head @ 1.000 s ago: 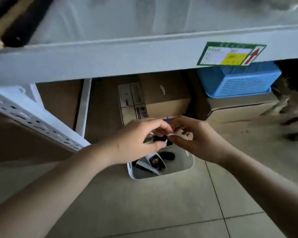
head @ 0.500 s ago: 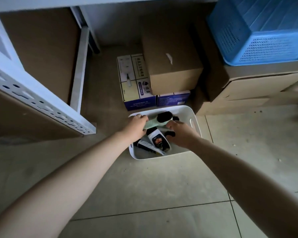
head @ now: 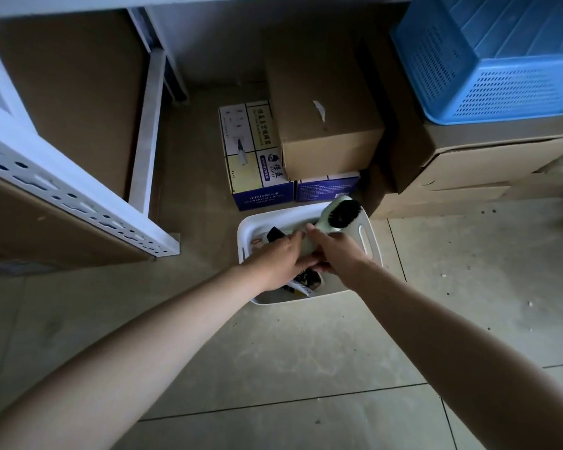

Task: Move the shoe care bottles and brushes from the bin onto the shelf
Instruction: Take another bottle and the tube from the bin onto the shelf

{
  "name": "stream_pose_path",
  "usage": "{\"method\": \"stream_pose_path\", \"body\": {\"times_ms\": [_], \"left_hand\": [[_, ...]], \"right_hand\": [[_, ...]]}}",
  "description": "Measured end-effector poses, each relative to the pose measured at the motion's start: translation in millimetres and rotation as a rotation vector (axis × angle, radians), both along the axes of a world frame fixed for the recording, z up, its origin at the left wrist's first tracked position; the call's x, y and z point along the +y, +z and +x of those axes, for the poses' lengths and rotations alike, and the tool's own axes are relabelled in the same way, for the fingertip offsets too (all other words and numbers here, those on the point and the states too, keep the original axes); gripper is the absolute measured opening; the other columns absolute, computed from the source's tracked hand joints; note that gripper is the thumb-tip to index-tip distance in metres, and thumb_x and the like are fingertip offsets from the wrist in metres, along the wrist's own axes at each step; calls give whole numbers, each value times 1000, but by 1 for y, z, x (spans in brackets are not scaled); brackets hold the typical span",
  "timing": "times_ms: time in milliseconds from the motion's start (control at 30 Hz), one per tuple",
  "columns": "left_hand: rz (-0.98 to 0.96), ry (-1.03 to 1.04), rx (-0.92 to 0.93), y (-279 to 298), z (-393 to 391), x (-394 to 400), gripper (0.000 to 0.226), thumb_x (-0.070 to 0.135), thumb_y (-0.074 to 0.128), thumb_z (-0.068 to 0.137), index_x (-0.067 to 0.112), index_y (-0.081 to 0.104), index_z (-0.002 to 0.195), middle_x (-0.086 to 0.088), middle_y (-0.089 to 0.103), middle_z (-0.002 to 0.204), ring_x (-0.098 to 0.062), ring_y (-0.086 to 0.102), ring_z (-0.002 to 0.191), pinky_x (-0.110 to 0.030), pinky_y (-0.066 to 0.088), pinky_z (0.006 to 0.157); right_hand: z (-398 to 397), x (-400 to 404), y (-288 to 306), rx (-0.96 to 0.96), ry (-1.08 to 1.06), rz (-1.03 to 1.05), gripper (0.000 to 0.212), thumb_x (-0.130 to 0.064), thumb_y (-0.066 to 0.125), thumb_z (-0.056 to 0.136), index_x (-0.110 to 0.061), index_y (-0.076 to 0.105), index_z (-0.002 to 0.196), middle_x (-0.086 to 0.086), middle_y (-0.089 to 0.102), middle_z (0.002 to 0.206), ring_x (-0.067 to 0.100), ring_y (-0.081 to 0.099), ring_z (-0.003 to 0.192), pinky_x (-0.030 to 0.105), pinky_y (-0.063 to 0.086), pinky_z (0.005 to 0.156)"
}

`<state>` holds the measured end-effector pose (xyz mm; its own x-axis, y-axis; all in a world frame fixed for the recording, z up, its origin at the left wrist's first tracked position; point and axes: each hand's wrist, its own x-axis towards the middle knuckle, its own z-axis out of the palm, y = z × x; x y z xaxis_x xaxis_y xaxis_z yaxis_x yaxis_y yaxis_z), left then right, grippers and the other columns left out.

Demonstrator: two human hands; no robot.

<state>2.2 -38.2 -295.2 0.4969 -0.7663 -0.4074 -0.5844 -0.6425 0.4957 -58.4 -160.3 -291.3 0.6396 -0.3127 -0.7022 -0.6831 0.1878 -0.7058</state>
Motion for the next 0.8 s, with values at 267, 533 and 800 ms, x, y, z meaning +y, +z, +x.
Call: {"method": "stream_pose_path", "body": {"times_ms": [267, 533, 800], "left_hand": [[196, -323, -99, 1, 26, 13, 37, 13, 46, 88, 26, 51, 122, 1, 51, 127, -21, 47, 117, -24, 39, 73], [330, -510, -360, -25, 13, 17, 42, 24, 60, 83, 19, 53, 124, -4, 57, 123, -27, 52, 116, -39, 41, 93], [118, -260, -205, -15, 25, 34, 35, 28, 52, 88, 24, 54, 122, 3, 57, 124, -20, 54, 114, -28, 42, 74]], "right_hand": [[-9, -41, -14, 170, 341, -534, 10, -14, 61, 82, -4, 62, 81, 19, 67, 77, 29, 58, 66, 33, 47, 59], [-15, -43, -11, 326, 647, -929, 27, -12, 54, 86, -3, 54, 111, 18, 64, 107, 35, 61, 89, 29, 40, 63], [-7, -10, 7, -21, 778, -1149, 49, -5, 50, 84, -12, 40, 131, 13, 49, 132, 32, 48, 120, 45, 45, 94]]}}
